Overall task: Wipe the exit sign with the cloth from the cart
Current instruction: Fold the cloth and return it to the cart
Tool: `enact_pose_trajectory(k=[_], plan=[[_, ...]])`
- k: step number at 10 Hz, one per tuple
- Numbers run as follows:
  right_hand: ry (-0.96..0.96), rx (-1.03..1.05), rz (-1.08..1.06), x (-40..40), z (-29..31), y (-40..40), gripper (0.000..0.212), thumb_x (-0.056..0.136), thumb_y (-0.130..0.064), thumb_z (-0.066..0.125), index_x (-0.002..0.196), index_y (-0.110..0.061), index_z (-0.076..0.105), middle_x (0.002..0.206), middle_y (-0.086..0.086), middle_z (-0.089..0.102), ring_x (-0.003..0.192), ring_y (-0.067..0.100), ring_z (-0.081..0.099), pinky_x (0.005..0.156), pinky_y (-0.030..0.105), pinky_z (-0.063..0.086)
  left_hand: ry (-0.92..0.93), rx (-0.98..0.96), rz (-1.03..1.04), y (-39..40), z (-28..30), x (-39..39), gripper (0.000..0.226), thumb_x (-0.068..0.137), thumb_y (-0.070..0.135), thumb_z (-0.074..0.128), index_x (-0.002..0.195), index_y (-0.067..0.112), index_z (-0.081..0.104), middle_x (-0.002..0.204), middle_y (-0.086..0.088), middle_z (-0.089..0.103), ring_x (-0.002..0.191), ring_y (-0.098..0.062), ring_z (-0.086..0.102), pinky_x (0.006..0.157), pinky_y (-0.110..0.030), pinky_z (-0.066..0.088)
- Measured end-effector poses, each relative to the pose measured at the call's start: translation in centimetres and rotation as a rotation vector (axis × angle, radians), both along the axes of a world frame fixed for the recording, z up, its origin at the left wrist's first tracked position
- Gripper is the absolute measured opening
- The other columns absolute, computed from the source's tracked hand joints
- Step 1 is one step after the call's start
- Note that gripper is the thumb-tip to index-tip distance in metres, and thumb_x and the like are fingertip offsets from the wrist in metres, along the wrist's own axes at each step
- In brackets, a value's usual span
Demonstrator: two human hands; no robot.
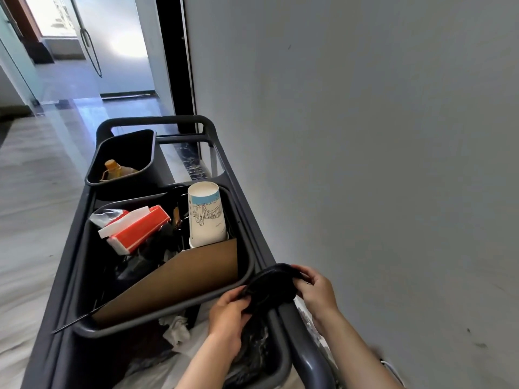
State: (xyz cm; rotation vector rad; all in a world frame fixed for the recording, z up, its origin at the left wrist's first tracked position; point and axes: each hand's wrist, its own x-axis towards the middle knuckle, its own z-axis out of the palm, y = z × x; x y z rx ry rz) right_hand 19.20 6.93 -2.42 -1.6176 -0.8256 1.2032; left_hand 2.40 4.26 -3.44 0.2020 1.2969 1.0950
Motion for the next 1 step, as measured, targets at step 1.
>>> enact_pose_trajectory(k=[1], plan=[[0.029,-0.004,0.003,-0.08,-0.03,-0.15,0.031,0.085,0.002,0.063,0.088,-0.026,0.074,0.101,0.009,0.075,0.100,0.029,0.069,0.096,0.049,0.052,0.021,0.025,-0.039,-0.14,0.25,-0.40,0.027,0.092,-0.010,0.058,0.103,0.011,0.070,0.094,-0.011,0.074,0.090,-0.026,0.067,0.084,-0.038,0.053]])
